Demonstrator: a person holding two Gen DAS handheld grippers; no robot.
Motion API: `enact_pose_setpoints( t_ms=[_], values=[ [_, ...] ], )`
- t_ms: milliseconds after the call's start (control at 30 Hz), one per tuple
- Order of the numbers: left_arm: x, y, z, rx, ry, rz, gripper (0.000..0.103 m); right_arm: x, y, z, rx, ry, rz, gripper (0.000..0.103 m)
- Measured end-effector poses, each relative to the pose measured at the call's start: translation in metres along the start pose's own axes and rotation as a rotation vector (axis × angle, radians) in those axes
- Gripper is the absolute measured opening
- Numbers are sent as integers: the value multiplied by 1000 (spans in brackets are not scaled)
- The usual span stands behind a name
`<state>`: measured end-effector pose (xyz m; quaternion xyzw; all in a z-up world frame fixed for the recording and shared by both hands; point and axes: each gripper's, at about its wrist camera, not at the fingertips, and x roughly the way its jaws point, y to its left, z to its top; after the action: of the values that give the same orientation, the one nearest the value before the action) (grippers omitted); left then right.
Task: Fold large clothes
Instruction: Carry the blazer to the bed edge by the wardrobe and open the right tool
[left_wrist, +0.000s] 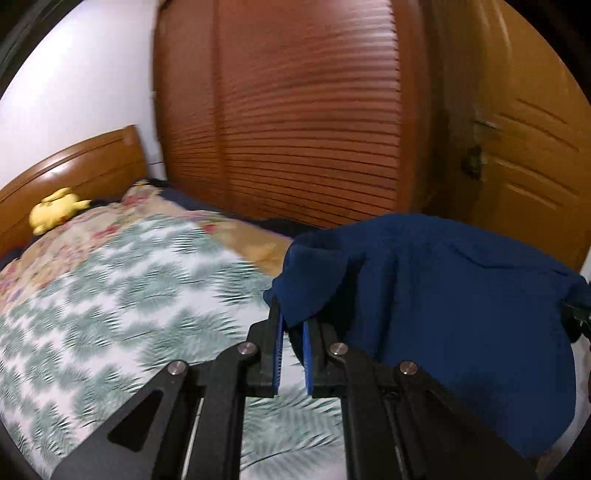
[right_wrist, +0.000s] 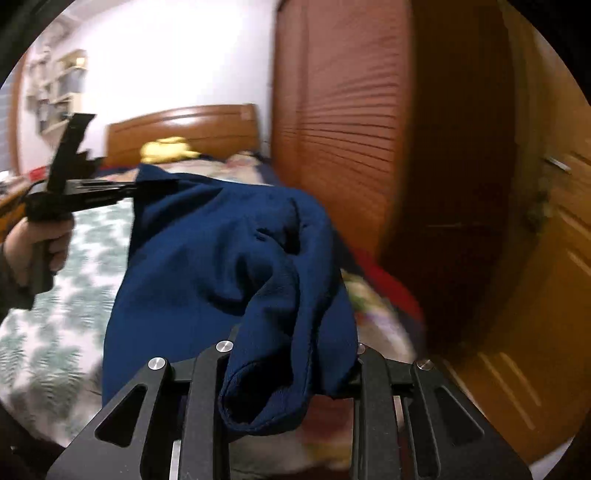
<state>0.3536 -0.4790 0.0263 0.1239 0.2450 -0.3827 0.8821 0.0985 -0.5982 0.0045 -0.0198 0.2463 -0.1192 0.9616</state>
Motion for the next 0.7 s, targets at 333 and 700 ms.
enact_pose_setpoints(
  t_ms=[333,700],
  values=[
    [56,-72,-31,146,182,-72,14,32,-77,-57,83,167,-296,66],
    [-5,-56,-76,64,176,-111,26,19,-15,-53,99,105,-53,71]
  ],
)
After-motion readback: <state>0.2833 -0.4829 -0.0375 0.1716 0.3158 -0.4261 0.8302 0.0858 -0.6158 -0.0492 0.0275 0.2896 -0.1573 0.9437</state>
